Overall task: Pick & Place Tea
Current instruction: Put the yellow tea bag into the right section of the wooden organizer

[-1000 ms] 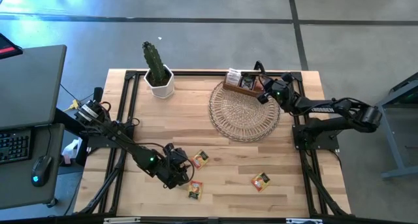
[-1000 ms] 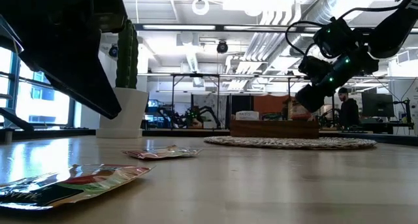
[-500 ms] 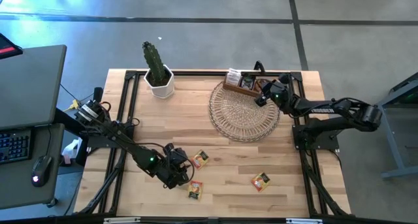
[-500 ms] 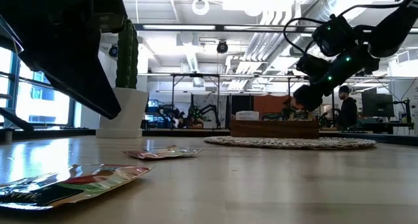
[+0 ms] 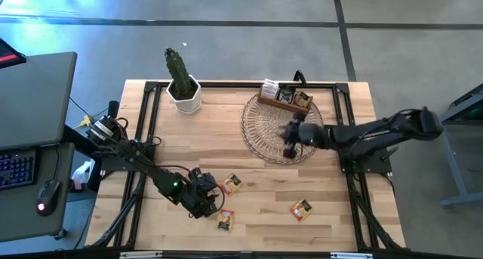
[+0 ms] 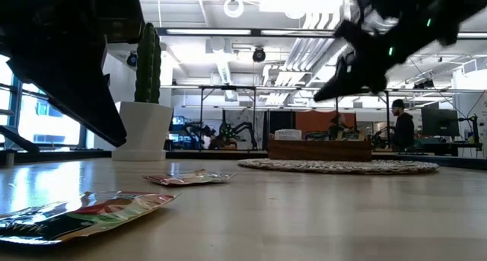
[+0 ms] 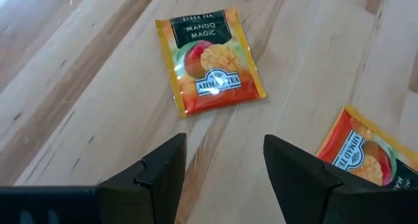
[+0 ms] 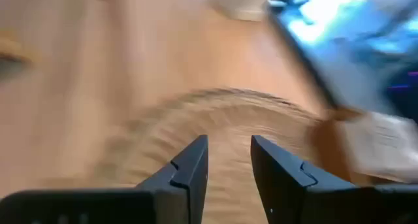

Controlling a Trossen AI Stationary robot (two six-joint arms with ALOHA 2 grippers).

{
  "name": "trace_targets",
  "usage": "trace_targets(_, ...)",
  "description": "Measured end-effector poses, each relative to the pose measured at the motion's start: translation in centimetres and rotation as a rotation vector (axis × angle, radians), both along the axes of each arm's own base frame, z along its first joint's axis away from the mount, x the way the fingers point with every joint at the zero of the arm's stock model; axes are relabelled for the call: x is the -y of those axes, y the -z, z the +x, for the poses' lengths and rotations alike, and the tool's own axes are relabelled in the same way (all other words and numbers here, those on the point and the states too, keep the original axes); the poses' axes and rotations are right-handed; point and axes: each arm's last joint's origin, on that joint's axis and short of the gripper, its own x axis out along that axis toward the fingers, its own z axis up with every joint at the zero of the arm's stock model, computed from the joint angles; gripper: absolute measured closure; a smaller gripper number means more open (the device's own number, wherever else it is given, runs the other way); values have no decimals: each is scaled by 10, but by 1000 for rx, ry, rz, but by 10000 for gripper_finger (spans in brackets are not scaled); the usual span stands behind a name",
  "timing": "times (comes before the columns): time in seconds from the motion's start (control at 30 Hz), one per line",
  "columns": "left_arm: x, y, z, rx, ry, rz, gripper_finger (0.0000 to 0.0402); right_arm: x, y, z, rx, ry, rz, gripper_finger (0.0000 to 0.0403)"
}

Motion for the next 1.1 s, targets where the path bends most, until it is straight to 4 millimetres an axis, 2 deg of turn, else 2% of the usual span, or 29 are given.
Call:
trace_targets(0.13, 0, 0, 0, -5, 5, -7, 199, -46, -30, 10, -31, -139, 177, 290)
trace_targets(0.27, 0, 0, 0, -5, 5, -8, 199, -94, -64, 10, 0, -241, 406, 290)
trace_targets(0.37, 0, 0, 0, -4, 5, -9, 199, -133, -79, 6, -23, -300, 421, 290)
trace_targets(0.43, 1, 0, 1, 2, 5, -13, 199, -154, -80, 5, -76, -294, 408, 290)
trace_targets(0.53, 2, -2, 2, 26, 5, -30, 199, -180, -73, 9, -183, -243, 434, 290)
trace_targets(0.67, 4, -4, 5, 59, 6, -57, 199, -199, -50, 19, -437, -161, 532, 290)
trace_targets(0.77, 6, -6, 8, 90, 6, -80, 199, -204, -25, 23, -629, -57, 612, 290)
trace_targets(0.9, 7, -7, 9, 104, 71, -38, 199, -204, 2, 17, -837, 73, 633, 290)
trace_targets(1.0, 7, -7, 9, 96, 143, 20, 199, -202, 8, 12, -895, 184, 659, 290)
trace_targets(1.1, 8, -7, 9, 80, 206, 51, 199, -203, 7, 13, -874, 236, 694, 290)
